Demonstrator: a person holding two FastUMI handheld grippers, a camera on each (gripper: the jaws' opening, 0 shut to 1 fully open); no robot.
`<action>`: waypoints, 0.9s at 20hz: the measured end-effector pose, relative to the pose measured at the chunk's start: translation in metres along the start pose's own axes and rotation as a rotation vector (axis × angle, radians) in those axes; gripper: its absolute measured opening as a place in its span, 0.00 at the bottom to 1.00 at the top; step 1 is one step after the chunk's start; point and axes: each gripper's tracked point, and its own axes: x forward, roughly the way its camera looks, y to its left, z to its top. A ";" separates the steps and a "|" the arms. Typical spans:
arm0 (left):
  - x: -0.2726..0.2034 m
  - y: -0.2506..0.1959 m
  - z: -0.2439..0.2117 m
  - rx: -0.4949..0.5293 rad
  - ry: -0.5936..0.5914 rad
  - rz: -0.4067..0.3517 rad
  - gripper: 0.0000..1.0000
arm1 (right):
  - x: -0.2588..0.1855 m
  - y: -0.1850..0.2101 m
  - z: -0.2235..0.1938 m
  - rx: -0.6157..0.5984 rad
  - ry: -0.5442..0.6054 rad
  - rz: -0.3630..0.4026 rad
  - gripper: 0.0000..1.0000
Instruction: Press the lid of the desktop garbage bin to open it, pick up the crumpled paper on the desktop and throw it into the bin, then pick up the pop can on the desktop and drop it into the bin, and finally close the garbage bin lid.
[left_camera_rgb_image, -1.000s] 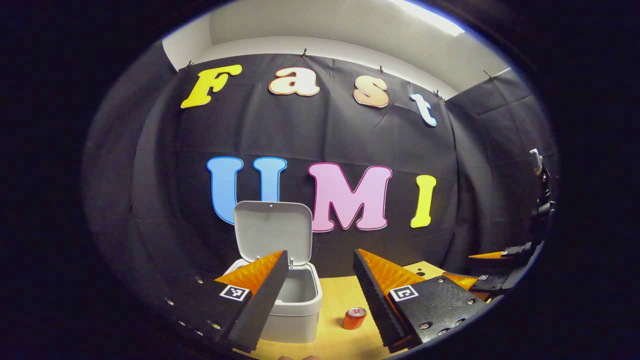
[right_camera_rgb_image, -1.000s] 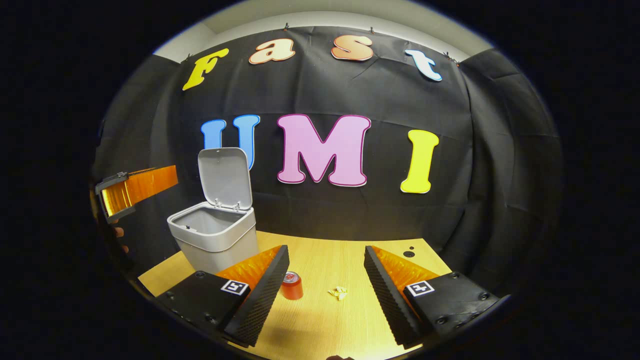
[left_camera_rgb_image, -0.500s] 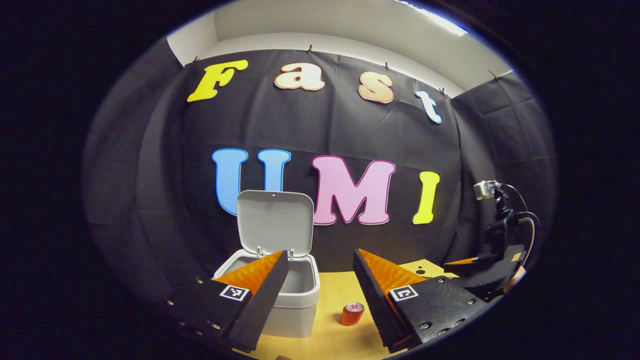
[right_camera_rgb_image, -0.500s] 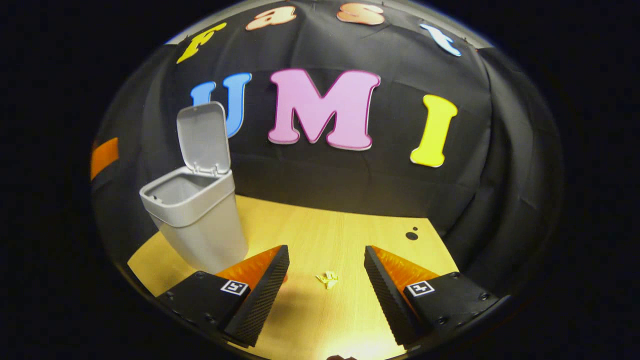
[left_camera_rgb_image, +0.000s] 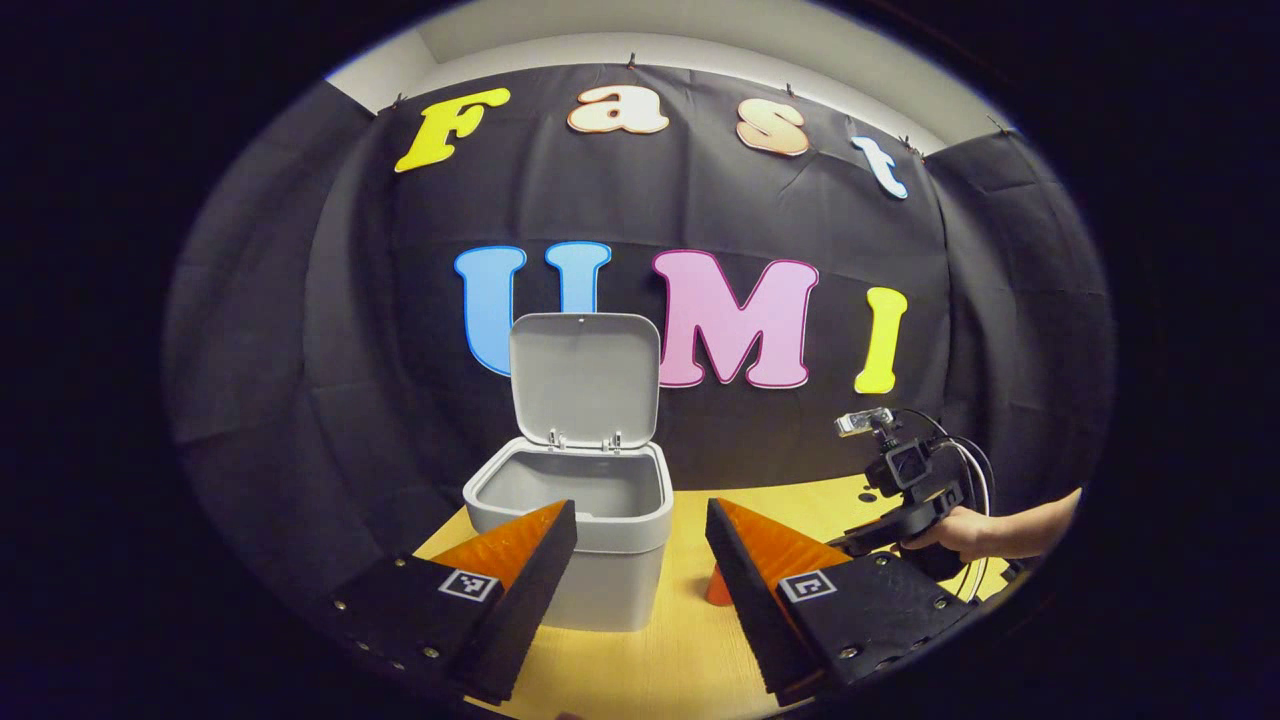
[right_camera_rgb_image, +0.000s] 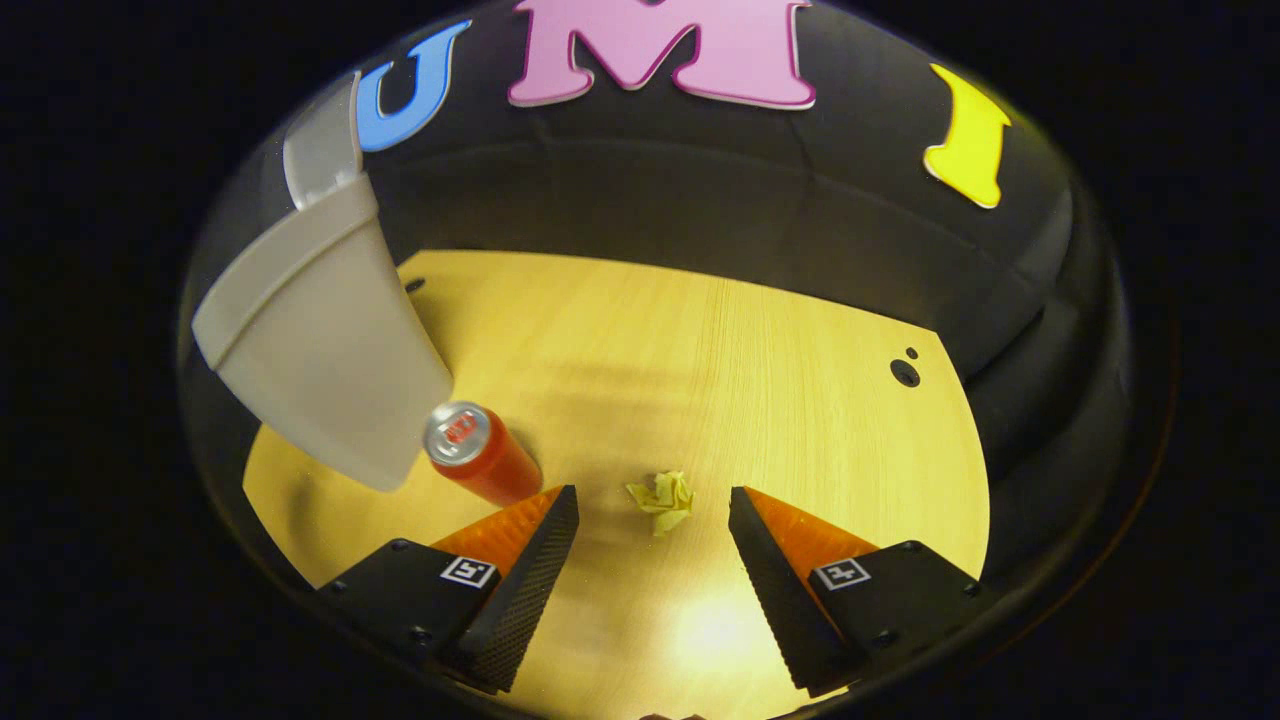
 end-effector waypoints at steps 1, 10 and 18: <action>-0.001 -0.002 -0.005 -0.001 0.013 0.000 0.87 | 0.011 -0.005 -0.006 -0.029 0.033 -0.013 0.99; -0.005 -0.018 -0.028 0.053 0.098 -0.009 0.87 | 0.077 0.001 -0.033 -0.023 0.164 0.025 0.98; -0.003 -0.027 -0.029 0.090 0.108 -0.037 0.87 | 0.094 0.010 -0.045 -0.037 0.199 0.045 0.97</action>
